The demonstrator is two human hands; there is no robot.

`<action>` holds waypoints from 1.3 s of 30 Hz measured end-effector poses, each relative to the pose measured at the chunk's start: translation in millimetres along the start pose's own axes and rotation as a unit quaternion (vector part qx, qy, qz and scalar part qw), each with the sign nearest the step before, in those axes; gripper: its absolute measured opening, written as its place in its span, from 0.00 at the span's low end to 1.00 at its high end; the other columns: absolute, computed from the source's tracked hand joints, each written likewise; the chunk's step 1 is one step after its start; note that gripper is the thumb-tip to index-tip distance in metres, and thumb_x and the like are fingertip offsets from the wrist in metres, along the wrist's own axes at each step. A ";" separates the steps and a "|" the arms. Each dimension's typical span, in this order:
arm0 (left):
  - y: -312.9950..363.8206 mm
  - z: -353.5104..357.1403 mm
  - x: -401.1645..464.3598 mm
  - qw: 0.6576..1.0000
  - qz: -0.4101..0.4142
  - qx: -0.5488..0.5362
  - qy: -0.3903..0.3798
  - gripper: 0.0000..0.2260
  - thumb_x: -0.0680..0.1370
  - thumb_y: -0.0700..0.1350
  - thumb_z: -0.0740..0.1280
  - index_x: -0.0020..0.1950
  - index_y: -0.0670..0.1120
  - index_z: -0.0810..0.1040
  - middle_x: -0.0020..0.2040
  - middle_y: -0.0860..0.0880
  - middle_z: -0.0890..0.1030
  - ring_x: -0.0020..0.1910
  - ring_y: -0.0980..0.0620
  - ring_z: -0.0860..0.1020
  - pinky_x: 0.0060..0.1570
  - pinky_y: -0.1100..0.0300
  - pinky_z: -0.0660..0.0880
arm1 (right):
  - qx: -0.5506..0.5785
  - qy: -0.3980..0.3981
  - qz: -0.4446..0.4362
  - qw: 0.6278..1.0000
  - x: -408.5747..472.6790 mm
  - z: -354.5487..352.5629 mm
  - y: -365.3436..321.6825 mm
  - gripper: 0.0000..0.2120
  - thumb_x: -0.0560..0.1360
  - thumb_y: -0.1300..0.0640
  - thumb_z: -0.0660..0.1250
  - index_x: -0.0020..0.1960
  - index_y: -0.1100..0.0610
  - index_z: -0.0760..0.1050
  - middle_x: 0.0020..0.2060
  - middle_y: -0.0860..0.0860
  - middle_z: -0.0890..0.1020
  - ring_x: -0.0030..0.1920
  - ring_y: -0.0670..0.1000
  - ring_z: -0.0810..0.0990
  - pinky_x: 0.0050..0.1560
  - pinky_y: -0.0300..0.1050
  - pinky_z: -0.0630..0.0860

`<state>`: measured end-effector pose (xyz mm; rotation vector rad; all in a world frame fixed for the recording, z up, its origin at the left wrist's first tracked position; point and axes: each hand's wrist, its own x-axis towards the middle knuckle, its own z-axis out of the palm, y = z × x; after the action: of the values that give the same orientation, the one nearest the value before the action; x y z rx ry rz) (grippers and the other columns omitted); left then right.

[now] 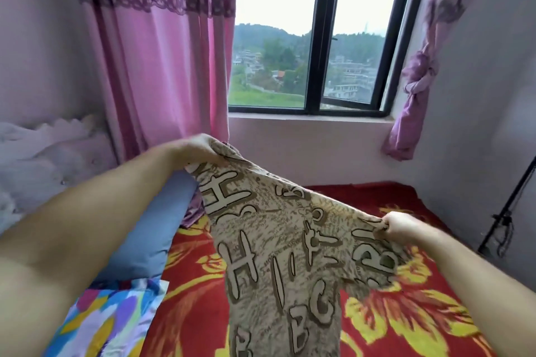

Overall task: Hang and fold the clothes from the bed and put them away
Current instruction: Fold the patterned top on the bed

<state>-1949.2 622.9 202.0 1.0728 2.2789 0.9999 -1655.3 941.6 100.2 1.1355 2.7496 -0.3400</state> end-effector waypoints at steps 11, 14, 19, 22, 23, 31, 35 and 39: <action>38.6 -6.6 -14.8 0.852 0.177 0.130 0.475 0.12 0.74 0.47 0.71 0.54 0.42 0.82 0.44 0.45 0.82 0.40 0.47 0.77 0.37 0.66 0.66 | 0.114 0.314 -0.090 0.938 67.4 -47.0 -38.2 0.11 0.74 0.54 0.60 0.42 0.55 0.79 0.45 0.61 0.82 0.46 0.63 0.79 0.40 0.46 0.67; 26.2 38.4 -49.3 0.847 0.268 0.168 0.427 0.12 0.73 0.47 0.70 0.51 0.41 0.82 0.45 0.42 0.83 0.42 0.48 0.78 0.40 0.61 0.68 | 0.158 0.284 -0.128 0.937 63.0 -30.3 -6.9 0.09 0.73 0.56 0.65 0.44 0.58 0.83 0.45 0.59 0.83 0.47 0.60 0.79 0.44 0.45 0.71; -64.2 190.1 -94.2 0.845 0.327 0.285 0.314 0.10 0.75 0.47 0.62 0.48 0.43 0.79 0.41 0.44 0.81 0.43 0.45 0.75 0.43 0.52 0.69 | 0.134 0.190 -0.136 0.963 69.5 80.0 47.1 0.12 0.73 0.67 0.67 0.56 0.61 0.82 0.57 0.58 0.81 0.59 0.58 0.77 0.62 0.45 0.70; -141.7 304.9 -124.8 0.868 0.300 0.329 0.218 0.08 0.72 0.44 0.63 0.51 0.47 0.72 0.43 0.47 0.81 0.43 0.46 0.77 0.45 0.53 0.70 | 0.201 0.083 -0.094 0.972 71.2 179.7 85.2 0.13 0.75 0.64 0.67 0.60 0.61 0.80 0.61 0.60 0.78 0.62 0.59 0.75 0.60 0.45 0.69; -167.2 346.2 -135.9 0.881 0.275 0.337 0.184 0.09 0.71 0.43 0.64 0.50 0.48 0.71 0.42 0.48 0.81 0.43 0.47 0.79 0.45 0.54 0.70 | 0.186 0.040 -0.109 0.976 71.3 215.0 100.7 0.14 0.76 0.64 0.66 0.61 0.60 0.79 0.63 0.60 0.76 0.65 0.59 0.73 0.62 0.46 0.68; -285.7 590.0 -249.2 0.919 -0.007 0.375 -0.119 0.21 0.64 0.44 0.62 0.55 0.49 0.80 0.53 0.46 0.81 0.48 0.48 0.82 0.56 0.52 0.69 | -0.182 -0.226 -0.137 0.947 39.3 435.9 237.8 0.24 0.79 0.62 0.54 0.72 0.45 0.67 0.77 0.51 0.56 0.77 0.52 0.50 0.75 0.54 0.50; -263.3 620.8 -224.9 0.923 -0.001 0.371 -0.099 0.20 0.68 0.47 0.57 0.57 0.48 0.79 0.55 0.46 0.81 0.50 0.47 0.82 0.60 0.50 0.65 | -0.030 -0.082 -0.117 0.989 45.6 447.1 238.0 0.19 0.77 0.60 0.59 0.67 0.53 0.74 0.70 0.56 0.70 0.69 0.58 0.68 0.66 0.52 0.67; -228.9 648.6 -138.0 0.927 0.037 0.366 -0.076 0.26 0.63 0.50 0.75 0.61 0.48 0.81 0.62 0.45 0.79 0.59 0.47 0.79 0.56 0.43 0.76 | 0.163 -0.101 0.034 0.981 86.8 446.9 206.8 0.25 0.81 0.53 0.58 0.74 0.62 0.60 0.70 0.62 0.67 0.70 0.61 0.66 0.66 0.54 0.65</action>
<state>-1566.3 689.6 -382.0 1.4567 2.5410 0.0340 -1547.7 1025.0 -380.9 1.1848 2.5318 -0.8721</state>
